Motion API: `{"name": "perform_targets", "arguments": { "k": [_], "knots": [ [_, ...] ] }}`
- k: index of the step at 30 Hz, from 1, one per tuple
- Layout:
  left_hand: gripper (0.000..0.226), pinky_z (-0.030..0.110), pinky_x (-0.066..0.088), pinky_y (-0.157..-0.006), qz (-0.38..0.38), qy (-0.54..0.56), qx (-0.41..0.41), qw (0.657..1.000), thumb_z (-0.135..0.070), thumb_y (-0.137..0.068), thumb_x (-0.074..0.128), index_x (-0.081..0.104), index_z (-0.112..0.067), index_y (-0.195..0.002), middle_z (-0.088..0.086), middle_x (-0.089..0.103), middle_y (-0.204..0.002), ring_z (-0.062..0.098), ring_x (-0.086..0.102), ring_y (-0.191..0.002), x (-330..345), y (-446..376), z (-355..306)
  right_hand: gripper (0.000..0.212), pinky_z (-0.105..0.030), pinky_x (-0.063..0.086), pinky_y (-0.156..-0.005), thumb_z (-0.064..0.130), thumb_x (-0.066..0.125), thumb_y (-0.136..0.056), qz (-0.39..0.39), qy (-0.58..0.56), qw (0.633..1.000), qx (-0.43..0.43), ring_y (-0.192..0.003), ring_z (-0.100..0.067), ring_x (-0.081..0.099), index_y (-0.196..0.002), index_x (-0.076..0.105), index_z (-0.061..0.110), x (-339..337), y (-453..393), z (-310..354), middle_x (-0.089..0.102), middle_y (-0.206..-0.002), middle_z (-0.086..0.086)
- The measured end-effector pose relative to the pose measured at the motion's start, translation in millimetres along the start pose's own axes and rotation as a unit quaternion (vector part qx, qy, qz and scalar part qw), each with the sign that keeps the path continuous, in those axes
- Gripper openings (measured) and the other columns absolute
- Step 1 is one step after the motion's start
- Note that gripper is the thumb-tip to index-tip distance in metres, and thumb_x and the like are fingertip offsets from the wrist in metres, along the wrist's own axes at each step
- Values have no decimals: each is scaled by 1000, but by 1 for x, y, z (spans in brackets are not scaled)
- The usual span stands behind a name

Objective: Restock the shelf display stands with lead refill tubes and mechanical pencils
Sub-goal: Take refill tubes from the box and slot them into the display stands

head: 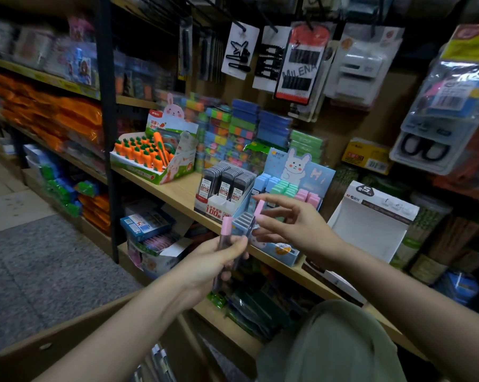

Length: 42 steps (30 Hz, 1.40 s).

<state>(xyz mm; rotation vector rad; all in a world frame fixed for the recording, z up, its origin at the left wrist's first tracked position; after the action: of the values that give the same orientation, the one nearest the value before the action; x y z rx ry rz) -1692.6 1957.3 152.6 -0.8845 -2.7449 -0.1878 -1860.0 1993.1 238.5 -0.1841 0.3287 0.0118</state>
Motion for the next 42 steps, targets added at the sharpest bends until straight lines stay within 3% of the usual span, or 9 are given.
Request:
{"name": "perform_targets", "arguments": {
  "k": [6,10,15,20,24,27,35,38,42],
  "knots": [
    [13,27,38,-65,-29,-82,13,996,-43,-80,73,73,-35,-91,-13,65,-75,9,53,-73,4,-4,1,23,-38,62,-66,12,75,-83,-78,140,986,-50,-71,-17,74,-100,66,26,-9,-2,1,75,-84,-2],
    [14,27,36,-66,-89,22,-47,995,-26,-88,66,68,-25,-103,-1,57,-100,13,42,-76,0,-7,-1,39,-20,57,-64,10,74,-83,-124,237,961,-68,-73,-3,71,-109,59,36,-48,-10,20,73,-85,4],
    [35,28,36,-64,-79,37,-68,994,-1,-95,47,53,-15,-127,7,44,-97,16,41,-76,-8,-9,2,25,2,40,-55,17,79,-80,-201,375,902,-73,-67,20,59,-95,63,29,-96,-10,18,64,-76,21],
    [21,22,42,-54,-56,-10,-67,996,-4,-99,48,63,-16,-106,0,55,-75,14,46,-70,-6,-10,7,24,-8,38,-59,16,78,-80,-241,378,892,-56,-74,6,61,-93,63,29,-107,-14,-14,64,-79,17],
    [21,21,53,-64,-77,-8,-48,996,-8,-101,44,56,-6,-119,9,57,-101,15,57,-84,-10,-10,12,20,-9,44,-66,12,76,-82,-227,397,885,-90,-74,-1,63,-97,66,20,-103,-21,-26,69,-84,5],
    [25,29,58,-73,-65,9,-29,997,-13,-101,46,59,-14,-121,9,63,-113,19,60,-94,-12,-9,11,21,-14,48,-71,11,75,-83,-212,402,885,-102,-78,-7,65,-102,67,13,-99,-24,-30,69,-90,1],
    [26,28,44,-60,-62,14,-21,998,-25,-105,38,60,-17,-116,9,68,-103,16,50,-70,-8,-12,11,25,-25,55,-76,11,74,-84,-201,396,892,-87,-79,-6,64,-108,67,14,-97,-26,-36,67,-92,2],
    [31,27,43,-62,-63,46,-31,996,-27,-105,36,62,-14,-117,8,63,-94,16,50,-72,-8,-16,14,30,-22,52,-73,13,79,-79,-217,410,883,-79,-76,-6,62,-107,66,15,-96,-26,-43,65,-86,5],
    [23,24,50,-64,-64,28,-15,997,-23,-101,47,65,-18,-115,1,61,-87,13,56,-77,-13,-21,21,24,-36,57,-75,14,84,-74,-238,447,858,-87,-76,-16,63,-92,69,13,-95,-27,-46,67,-84,-1]
  ]
}}
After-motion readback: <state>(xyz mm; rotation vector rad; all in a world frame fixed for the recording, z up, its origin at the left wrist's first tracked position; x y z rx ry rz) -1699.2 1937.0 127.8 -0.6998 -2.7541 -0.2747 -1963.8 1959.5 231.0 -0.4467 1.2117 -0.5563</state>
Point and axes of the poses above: each hand's wrist, its own y-axis away from the middle knuckle, its own x-axis out of the palm, z = x × y, the point moved 2 cm from there along -y, towards the middle knuckle
